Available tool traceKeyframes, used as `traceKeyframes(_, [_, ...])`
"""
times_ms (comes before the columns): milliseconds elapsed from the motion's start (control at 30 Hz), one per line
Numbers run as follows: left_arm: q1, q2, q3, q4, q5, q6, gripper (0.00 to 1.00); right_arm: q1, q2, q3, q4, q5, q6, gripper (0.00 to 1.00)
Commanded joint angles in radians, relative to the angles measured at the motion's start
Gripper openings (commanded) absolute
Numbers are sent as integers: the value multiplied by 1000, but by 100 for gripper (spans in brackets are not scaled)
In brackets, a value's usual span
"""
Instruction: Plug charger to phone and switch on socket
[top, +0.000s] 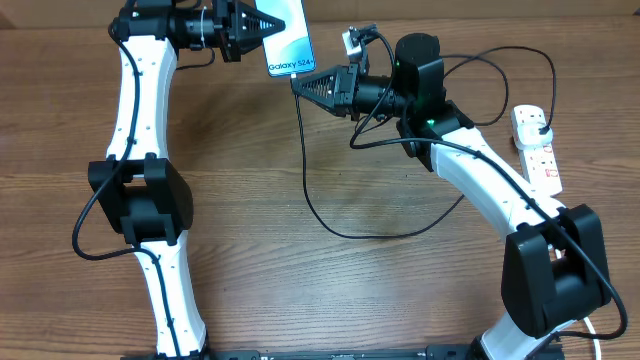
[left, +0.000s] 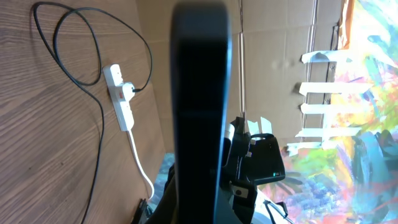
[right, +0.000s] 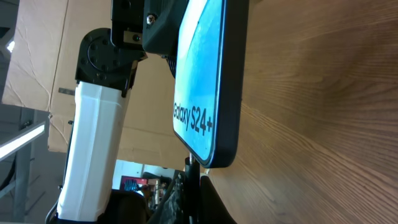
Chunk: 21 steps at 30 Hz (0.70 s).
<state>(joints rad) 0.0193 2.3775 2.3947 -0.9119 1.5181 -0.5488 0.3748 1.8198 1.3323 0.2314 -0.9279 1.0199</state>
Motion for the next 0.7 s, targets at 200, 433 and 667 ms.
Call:
traceKeyframes(200, [-13,-43,12,5,62,-6,4,0,-12,11,2,53,42,4])
traceKeyframes(433, [-13,-43,12,5,62,-6,4,-1,-12,11,3,53,87,4])
traceKeyframes(667, [-13,-43,12,5,62,-6,5,-1,-12,11,7,55,107,4])
